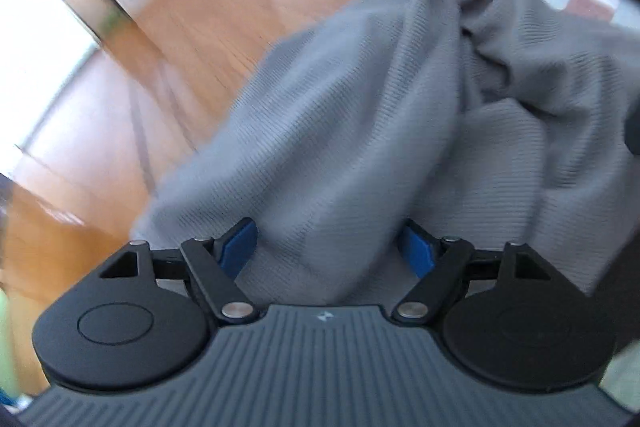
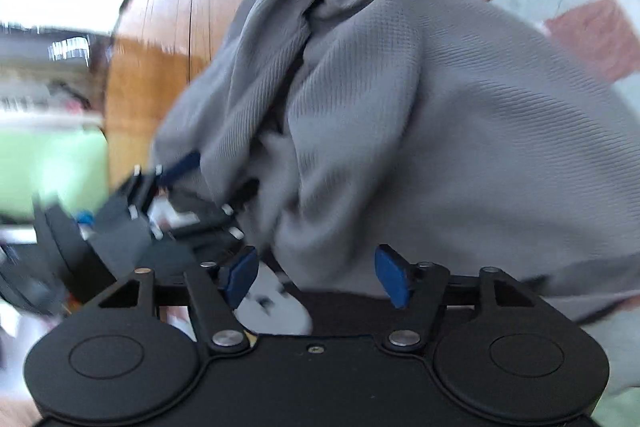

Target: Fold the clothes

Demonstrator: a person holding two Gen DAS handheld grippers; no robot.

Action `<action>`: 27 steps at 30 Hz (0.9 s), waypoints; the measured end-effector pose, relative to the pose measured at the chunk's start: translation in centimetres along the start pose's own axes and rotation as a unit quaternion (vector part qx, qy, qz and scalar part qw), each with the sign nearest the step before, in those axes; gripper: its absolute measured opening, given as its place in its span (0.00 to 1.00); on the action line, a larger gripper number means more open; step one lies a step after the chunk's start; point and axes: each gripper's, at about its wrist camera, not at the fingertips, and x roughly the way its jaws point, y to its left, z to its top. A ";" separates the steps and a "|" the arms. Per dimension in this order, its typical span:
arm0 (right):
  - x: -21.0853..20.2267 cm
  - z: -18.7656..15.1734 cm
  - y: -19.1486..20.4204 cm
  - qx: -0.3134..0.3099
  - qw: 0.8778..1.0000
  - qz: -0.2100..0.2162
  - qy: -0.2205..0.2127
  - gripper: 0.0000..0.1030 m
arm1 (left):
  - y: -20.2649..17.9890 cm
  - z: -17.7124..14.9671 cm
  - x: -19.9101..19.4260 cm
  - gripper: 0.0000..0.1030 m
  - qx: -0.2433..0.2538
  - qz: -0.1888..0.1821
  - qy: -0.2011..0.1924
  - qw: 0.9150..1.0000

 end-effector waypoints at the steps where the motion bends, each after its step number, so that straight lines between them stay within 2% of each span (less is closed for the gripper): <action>1: 0.5 0.6 -0.3 0.018 1.000 0.003 0.002 0.70 | 0.4 0.0 -0.1 0.62 -0.006 0.008 -0.008 1.000; 2: 1.0 1.2 -0.5 0.034 0.999 0.004 0.004 0.70 | 0.9 0.1 -0.1 0.54 -0.014 0.015 -0.016 1.000; 3: 1.2 1.7 -0.6 0.041 0.999 -0.001 0.001 0.70 | 1.8 0.1 -0.1 0.46 -0.038 0.005 -0.020 0.999; 4: 1.3 2.2 -0.7 0.045 0.999 -0.007 -0.003 0.67 | 2.7 0.2 -0.1 0.23 -0.062 -0.004 -0.024 0.998; 5: 1.1 2.5 -0.5 0.037 0.999 -0.014 -0.013 0.46 | 3.6 0.2 -0.1 0.15 -0.084 -0.013 -0.026 0.996; 6: 1.0 2.7 -0.2 0.019 0.999 -0.022 -0.021 0.30 | 4.4 0.2 0.0 0.15 -0.106 -0.022 -0.028 0.994; 7: 1.0 2.9 0.2 -0.007 0.999 -0.026 -0.025 0.08 | 5.3 0.3 0.0 0.14 -0.126 -0.030 -0.030 0.991; 9: -0.2 3.4 1.0 -0.065 0.995 -0.056 -0.058 0.06 | 7.3 0.4 0.0 0.13 -0.157 -0.037 -0.038 0.986; 10: -1.1 3.9 1.7 -0.100 0.988 -0.085 -0.079 0.05 | 9.0 0.4 -0.2 0.13 -0.195 -0.042 -0.051 0.979; 12: -3.7 3.6 3.2 -0.173 0.966 -0.147 -0.125 0.04 | 12.5 0.4 -0.6 0.12 -0.270 -0.050 -0.075 0.959; 15: -8.4 4.2 5.2 -0.244 0.923 -0.221 -0.198 0.04 | 16.2 -0.6 -1.6 0.11 -0.339 -0.041 -0.113 0.933; 17: -10.9 5.3 6.7 -0.273 0.891 -0.271 -0.240 0.04 | 17.2 -0.5 -1.5 0.11 -0.344 -0.014 -0.114 0.932; 19: -12.3 7.5 8.1 -0.299 0.860 -0.317 -0.266 0.03 | 17.6 0.7 -1.1 0.11 -0.342 -0.004 -0.120 0.932; 20: -12.7 8.6 9.0 -0.313 0.841 -0.342 -0.279 0.03 | 17.9 1.3 -0.9 0.11 -0.342 0.001 -0.124 0.932; 21: -12.6 10.0 9.5 -0.326 0.818 -0.377 -0.289 0.02 | 18.1 1.9 -0.9 0.11 -0.344 -0.001 -0.133 0.929; 22: -11.8 11.4 10.0 -0.334 0.792 -0.418 -0.294 0.06 | 18.1 2.4 -0.9 0.13 -0.344 -0.002 -0.140 0.929; 24: -9.3 14.1 10.7 -0.335 0.754 -0.486 -0.288 0.18 | 17.5 2.8 -0.5 0.17 -0.337 0.001 -0.145 0.930; 25: -8.2 15.1 10.9 -0.333 0.740 -0.511 -0.283 0.32 | 17.0 2.4 0.0 0.18 -0.331 -0.001 -0.138 0.933; 27: -8.1 15.0 9.6 -0.304 0.778 -0.481 -0.265 0.40 | 15.9 2.2 2.0 0.23 -0.328 -0.018 -0.118 0.937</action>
